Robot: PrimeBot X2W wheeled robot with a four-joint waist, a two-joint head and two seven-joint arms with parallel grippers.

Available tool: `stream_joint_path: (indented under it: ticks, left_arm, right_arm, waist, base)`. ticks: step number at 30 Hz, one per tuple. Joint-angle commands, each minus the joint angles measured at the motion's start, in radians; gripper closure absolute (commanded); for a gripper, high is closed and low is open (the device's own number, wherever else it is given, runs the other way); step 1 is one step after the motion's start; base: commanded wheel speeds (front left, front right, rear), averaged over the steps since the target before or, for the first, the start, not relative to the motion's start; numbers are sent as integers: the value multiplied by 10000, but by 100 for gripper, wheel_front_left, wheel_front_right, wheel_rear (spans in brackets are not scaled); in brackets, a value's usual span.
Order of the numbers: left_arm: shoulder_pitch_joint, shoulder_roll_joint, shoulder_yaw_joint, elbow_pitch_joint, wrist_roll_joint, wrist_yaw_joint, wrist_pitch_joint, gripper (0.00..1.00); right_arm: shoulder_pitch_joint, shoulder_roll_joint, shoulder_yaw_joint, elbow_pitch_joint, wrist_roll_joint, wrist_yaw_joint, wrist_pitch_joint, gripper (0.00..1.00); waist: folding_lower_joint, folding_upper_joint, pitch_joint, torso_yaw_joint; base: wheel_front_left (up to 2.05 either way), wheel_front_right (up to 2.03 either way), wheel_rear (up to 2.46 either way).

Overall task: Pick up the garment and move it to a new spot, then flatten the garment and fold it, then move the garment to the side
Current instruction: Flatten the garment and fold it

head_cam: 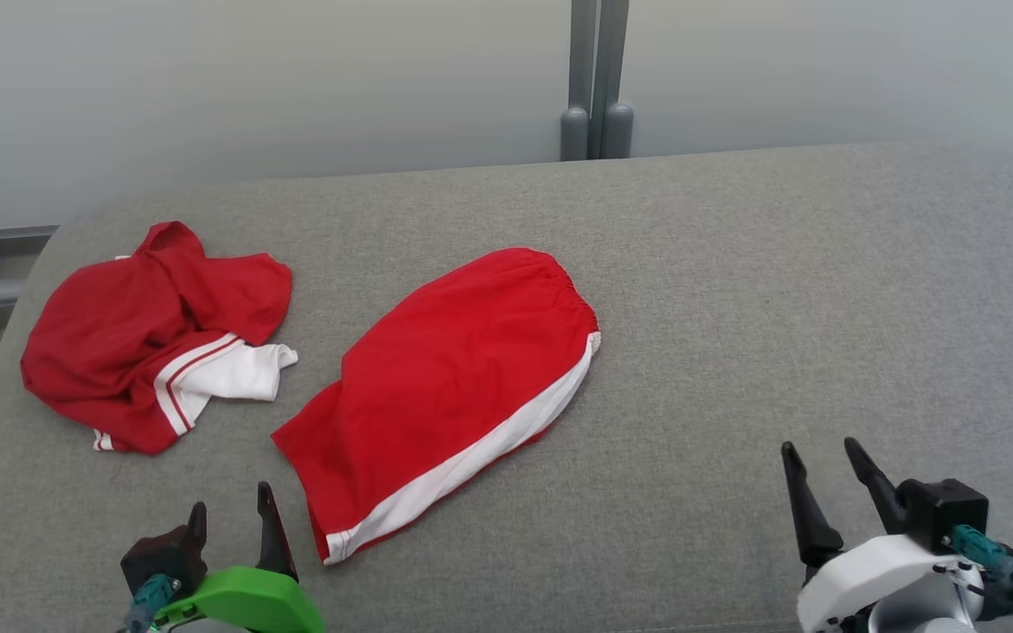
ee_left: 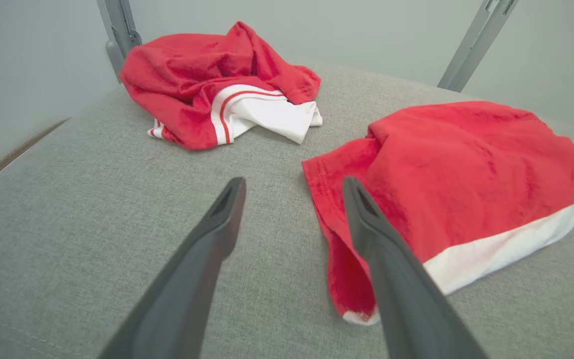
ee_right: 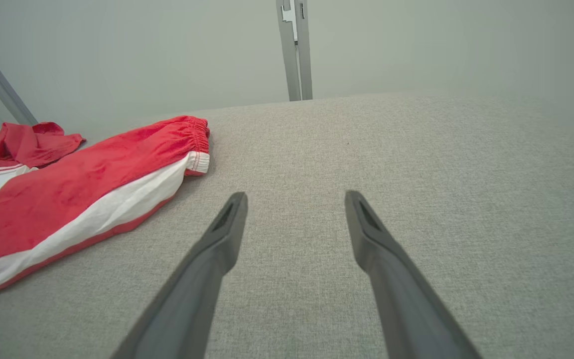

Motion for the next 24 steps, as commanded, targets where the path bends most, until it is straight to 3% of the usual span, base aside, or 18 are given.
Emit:
stream_joint_path:
  ticks: [1, 8, 17, 22, 24]
  left_arm:
    - [-36, 8, 87, -104, 120, -116, -60, 0]
    - [479, -547, 1305, -785, 719, -989, -109, 0]
    - [1321, -1408, 3040, -1419, 1774, -2875, -101, 0]
    - [1713, -1304, 3268, -1238, 2489, -3951, -102, 0]
    - [1751, -1293, 3295, -1195, 2569, -4126, -101, 0]
  right_arm:
    - [88, -42, -151, 58, 180, -5, -128, 0]
    - [-18, -33, -464, 252, 264, -3, -519, 0]
    - [35, -39, -222, 231, 362, -3, -827, 0]
    - [221, -35, 387, 97, 150, -3, -902, 0]
    - [244, -38, 489, 47, 65, -3, -925, 0]
  waist:
    - [0, 0, -112, 137]
    - [0, 0, -502, 509]
    - [0, 0, -955, 901]
    - [0, 0, -1153, 975]
    - [0, 0, -1183, 979]
  base:
    - [0, 0, 0]
    - [0, 0, 0]
    - [0, 0, 0]
    - [0, 0, 0]
    - [0, 0, 0]
